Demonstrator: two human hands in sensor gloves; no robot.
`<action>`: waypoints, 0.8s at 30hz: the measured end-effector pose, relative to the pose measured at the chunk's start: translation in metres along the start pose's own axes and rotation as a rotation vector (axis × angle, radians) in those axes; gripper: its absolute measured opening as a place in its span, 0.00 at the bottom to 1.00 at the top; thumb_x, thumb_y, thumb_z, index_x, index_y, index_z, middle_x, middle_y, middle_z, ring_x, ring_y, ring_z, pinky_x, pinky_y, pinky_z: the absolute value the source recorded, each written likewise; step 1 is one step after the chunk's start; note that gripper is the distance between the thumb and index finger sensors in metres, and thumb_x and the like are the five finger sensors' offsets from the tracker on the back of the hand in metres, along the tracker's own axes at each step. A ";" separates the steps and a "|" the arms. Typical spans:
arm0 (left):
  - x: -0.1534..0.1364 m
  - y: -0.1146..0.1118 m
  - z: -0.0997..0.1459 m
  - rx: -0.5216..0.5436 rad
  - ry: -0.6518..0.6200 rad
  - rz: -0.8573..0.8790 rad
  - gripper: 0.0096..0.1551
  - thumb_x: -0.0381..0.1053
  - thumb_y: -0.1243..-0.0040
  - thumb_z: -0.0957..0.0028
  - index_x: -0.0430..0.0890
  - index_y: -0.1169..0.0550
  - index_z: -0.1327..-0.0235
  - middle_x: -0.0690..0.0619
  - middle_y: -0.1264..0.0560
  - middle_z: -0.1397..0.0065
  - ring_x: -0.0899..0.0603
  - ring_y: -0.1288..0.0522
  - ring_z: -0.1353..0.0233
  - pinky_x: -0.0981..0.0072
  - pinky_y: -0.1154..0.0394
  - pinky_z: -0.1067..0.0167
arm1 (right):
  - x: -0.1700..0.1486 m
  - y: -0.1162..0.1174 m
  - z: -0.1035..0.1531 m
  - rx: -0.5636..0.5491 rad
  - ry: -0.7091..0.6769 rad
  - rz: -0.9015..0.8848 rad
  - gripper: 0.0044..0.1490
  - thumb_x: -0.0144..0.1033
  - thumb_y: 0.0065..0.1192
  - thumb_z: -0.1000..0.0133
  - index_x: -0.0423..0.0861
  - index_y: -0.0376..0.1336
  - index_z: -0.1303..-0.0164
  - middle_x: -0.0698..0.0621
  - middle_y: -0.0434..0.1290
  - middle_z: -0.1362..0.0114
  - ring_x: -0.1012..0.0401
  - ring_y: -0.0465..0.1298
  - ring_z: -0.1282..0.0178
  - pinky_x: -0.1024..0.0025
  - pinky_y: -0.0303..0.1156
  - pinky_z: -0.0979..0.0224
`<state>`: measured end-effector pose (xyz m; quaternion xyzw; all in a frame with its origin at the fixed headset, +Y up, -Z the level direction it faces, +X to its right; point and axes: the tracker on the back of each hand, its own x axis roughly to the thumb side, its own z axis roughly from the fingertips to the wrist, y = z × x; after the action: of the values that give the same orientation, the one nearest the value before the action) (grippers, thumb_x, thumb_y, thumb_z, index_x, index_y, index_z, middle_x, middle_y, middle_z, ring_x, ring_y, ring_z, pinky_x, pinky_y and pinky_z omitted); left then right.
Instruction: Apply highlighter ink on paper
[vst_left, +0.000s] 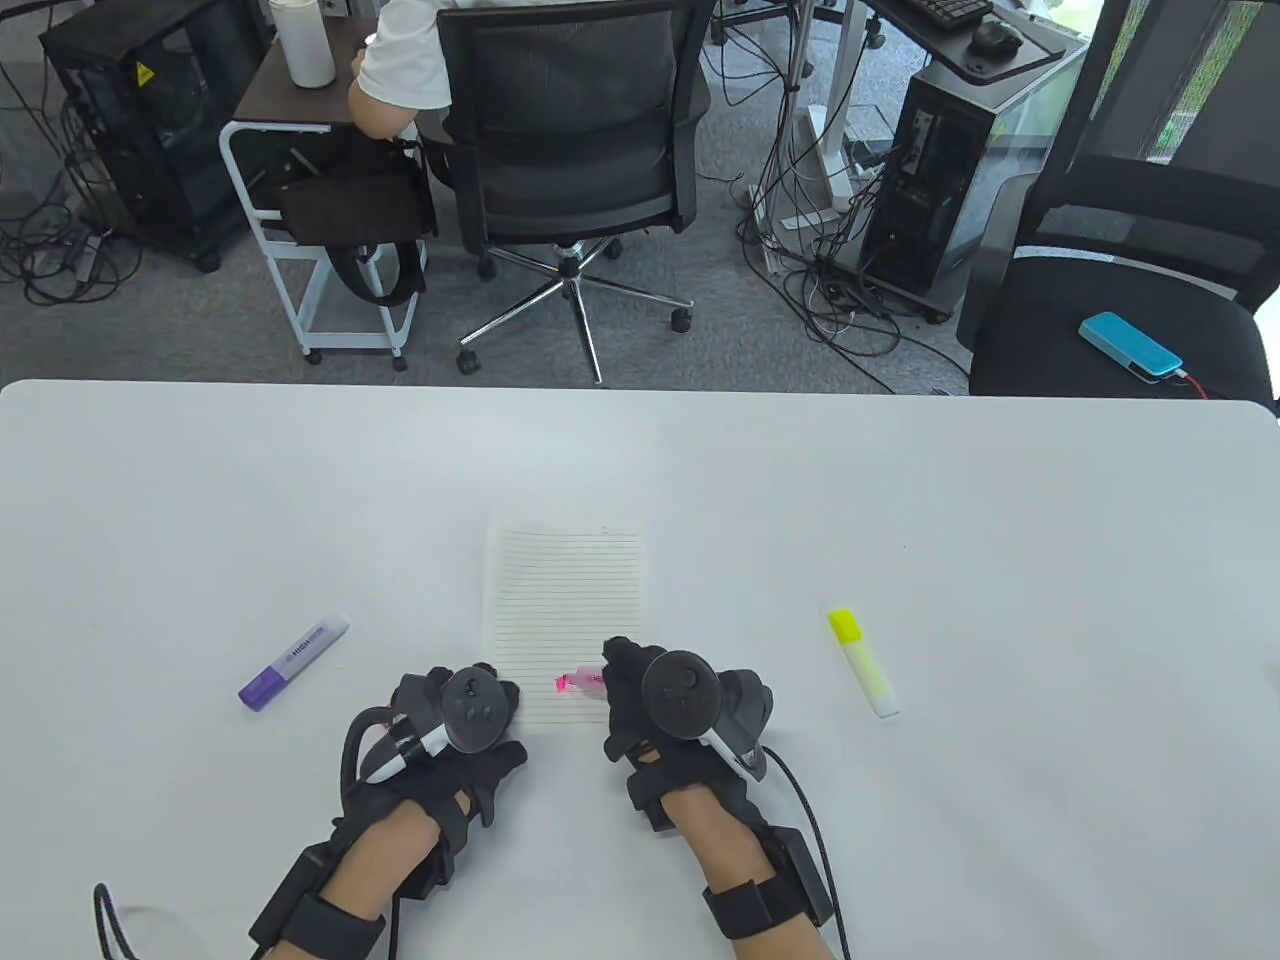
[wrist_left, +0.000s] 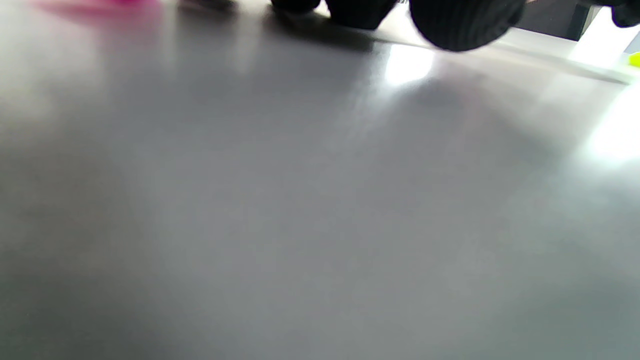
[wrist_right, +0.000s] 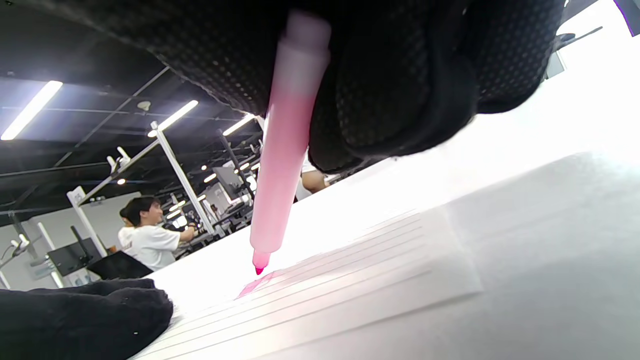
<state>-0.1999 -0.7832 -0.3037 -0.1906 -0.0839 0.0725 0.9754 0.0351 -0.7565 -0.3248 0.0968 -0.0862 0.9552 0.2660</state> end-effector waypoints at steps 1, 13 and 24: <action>0.000 0.000 0.000 0.000 0.000 0.000 0.40 0.65 0.47 0.49 0.56 0.39 0.22 0.53 0.48 0.14 0.29 0.51 0.17 0.27 0.55 0.28 | 0.000 0.000 0.000 0.009 0.001 0.009 0.22 0.37 0.69 0.45 0.45 0.75 0.42 0.38 0.83 0.49 0.46 0.82 0.62 0.38 0.73 0.39; 0.000 0.000 0.000 0.000 0.000 0.000 0.40 0.65 0.47 0.49 0.56 0.39 0.22 0.54 0.48 0.14 0.29 0.51 0.17 0.27 0.55 0.28 | -0.001 -0.004 0.000 0.024 0.011 0.014 0.22 0.38 0.69 0.46 0.45 0.75 0.43 0.39 0.84 0.50 0.46 0.82 0.63 0.39 0.73 0.40; 0.000 0.000 0.000 0.000 0.000 0.000 0.40 0.65 0.47 0.49 0.56 0.39 0.22 0.53 0.48 0.14 0.29 0.51 0.17 0.27 0.55 0.28 | -0.001 -0.002 0.000 0.018 0.010 0.020 0.22 0.37 0.69 0.45 0.45 0.75 0.43 0.38 0.83 0.49 0.46 0.82 0.62 0.38 0.73 0.39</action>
<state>-0.1999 -0.7832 -0.3037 -0.1906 -0.0839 0.0725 0.9754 0.0367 -0.7547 -0.3252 0.0936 -0.0774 0.9590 0.2560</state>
